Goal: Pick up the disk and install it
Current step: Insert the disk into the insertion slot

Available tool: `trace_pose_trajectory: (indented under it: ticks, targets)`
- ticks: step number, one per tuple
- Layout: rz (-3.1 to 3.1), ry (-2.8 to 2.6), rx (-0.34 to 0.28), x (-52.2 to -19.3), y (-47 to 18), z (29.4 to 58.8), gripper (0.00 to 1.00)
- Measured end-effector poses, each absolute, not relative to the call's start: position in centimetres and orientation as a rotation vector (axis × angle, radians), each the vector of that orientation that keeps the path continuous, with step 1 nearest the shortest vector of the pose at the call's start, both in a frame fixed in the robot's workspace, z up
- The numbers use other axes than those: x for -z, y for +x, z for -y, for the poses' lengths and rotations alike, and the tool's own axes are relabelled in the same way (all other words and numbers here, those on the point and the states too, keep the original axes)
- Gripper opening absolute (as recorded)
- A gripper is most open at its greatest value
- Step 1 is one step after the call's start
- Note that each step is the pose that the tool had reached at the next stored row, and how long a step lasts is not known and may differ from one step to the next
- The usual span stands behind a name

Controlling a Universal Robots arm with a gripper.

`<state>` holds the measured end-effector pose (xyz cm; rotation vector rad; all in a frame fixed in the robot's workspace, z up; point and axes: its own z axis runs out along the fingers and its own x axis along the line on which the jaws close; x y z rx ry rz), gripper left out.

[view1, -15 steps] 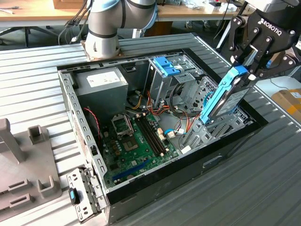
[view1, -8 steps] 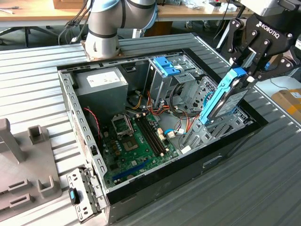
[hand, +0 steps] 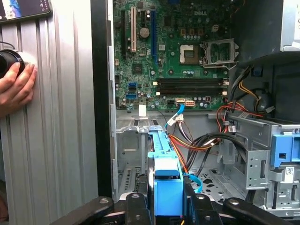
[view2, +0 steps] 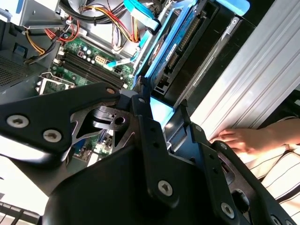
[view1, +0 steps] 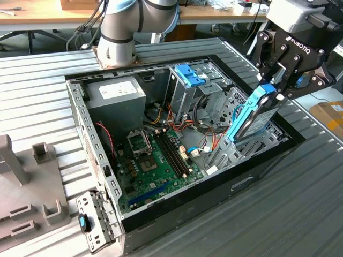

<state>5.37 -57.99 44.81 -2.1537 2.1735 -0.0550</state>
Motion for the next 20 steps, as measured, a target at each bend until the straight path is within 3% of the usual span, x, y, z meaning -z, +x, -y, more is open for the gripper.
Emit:
trace_pose_trajectory:
  ticks: [20]
  targets:
    - [-2.174, -2.153, 0.055, -41.4, 5.4, 58.0, 0.37]
